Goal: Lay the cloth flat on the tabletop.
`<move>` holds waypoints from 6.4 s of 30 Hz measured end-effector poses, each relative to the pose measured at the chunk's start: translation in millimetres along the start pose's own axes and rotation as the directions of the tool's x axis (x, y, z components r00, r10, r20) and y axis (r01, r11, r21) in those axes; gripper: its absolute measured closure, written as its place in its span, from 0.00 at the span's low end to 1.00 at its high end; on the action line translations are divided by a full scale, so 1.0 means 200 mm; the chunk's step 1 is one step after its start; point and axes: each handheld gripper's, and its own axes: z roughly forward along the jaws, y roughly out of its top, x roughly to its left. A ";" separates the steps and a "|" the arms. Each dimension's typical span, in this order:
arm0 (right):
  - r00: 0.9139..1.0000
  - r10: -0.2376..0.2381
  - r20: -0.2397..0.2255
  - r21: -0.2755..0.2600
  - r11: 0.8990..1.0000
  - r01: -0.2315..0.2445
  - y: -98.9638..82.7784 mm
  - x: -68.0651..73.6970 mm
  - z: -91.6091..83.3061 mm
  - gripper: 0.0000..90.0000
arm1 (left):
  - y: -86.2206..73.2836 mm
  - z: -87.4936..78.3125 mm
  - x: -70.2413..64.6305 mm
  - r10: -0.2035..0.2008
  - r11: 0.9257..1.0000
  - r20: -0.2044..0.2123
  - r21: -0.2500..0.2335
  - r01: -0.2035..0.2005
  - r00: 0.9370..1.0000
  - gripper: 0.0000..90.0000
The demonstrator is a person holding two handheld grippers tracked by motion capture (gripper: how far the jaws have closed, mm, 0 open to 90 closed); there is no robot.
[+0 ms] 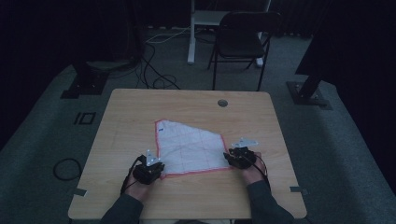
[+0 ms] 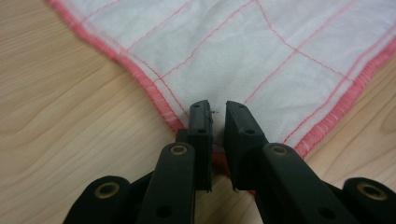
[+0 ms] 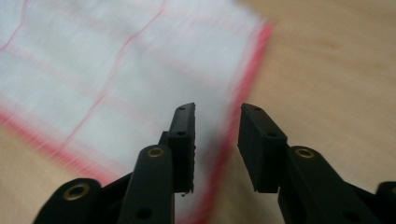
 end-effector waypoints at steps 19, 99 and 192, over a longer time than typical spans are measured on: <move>0.996 0.041 -0.080 0.005 0.999 -0.040 0.30 0.07 0.37 0.68 | -0.08 -0.10 0.21 -0.191 0.981 -0.071 -0.062 0.187 0.979 0.79; 0.970 -0.034 -0.242 -0.013 0.999 0.032 0.31 0.42 0.31 0.97 | 0.17 0.14 -0.03 -0.007 1.000 0.003 0.012 0.007 1.000 0.89; 0.992 -0.095 -0.083 -0.005 0.995 0.095 -0.05 0.11 0.07 0.59 | 0.03 0.06 0.03 -0.139 0.989 -0.018 -0.053 0.138 0.990 0.81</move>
